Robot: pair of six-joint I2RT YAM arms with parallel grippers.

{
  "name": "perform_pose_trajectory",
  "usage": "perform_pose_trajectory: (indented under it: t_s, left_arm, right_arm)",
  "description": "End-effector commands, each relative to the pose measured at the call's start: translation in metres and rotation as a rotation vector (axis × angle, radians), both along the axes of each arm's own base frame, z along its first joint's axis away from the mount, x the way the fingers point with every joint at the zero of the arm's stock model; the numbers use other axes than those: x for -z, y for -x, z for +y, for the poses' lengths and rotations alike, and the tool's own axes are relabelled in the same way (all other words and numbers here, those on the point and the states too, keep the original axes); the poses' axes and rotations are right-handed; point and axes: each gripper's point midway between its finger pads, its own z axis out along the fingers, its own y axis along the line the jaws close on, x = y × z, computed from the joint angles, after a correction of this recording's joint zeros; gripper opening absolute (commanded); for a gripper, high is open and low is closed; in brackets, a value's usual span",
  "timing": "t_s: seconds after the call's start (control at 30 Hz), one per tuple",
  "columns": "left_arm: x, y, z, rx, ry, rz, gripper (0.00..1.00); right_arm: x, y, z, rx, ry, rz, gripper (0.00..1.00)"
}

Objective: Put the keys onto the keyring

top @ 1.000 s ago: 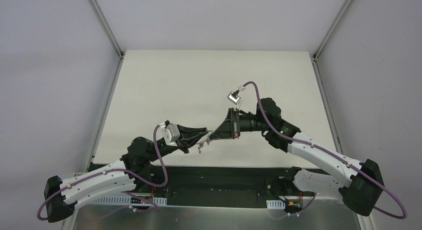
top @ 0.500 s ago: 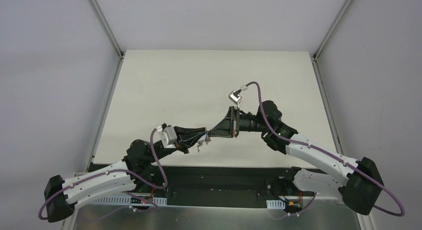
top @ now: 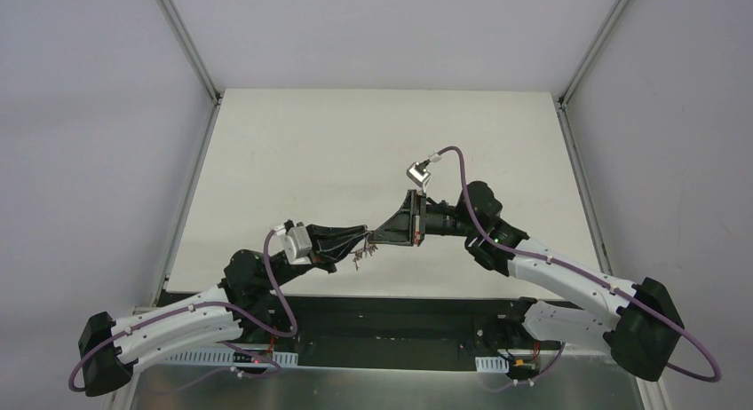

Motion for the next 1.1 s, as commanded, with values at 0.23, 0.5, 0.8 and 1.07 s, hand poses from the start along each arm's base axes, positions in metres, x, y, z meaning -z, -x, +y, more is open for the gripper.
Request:
perform_pose_trajectory:
  t_s: [0.23, 0.5, 0.8, 1.07]
  left_arm:
    - [-0.022, 0.015, 0.002, 0.06, 0.067, -0.082, 0.0]
    - [-0.021, 0.018, 0.001, 0.072, 0.068, -0.087, 0.0]
    - [-0.021, 0.019, 0.002, 0.071, 0.069, -0.091, 0.0]
    - [-0.019, 0.017, 0.001, 0.066, 0.06, -0.089, 0.0]
  right_arm:
    - [-0.021, -0.007, 0.003, 0.044, -0.077, -0.026, 0.0]
    - [-0.021, -0.014, 0.007, 0.065, -0.092, 0.0, 0.0]
    - [-0.019, -0.019, 0.01, 0.085, -0.105, 0.041, 0.0]
    - [-0.027, -0.02, 0.006, 0.102, -0.133, 0.025, 0.0]
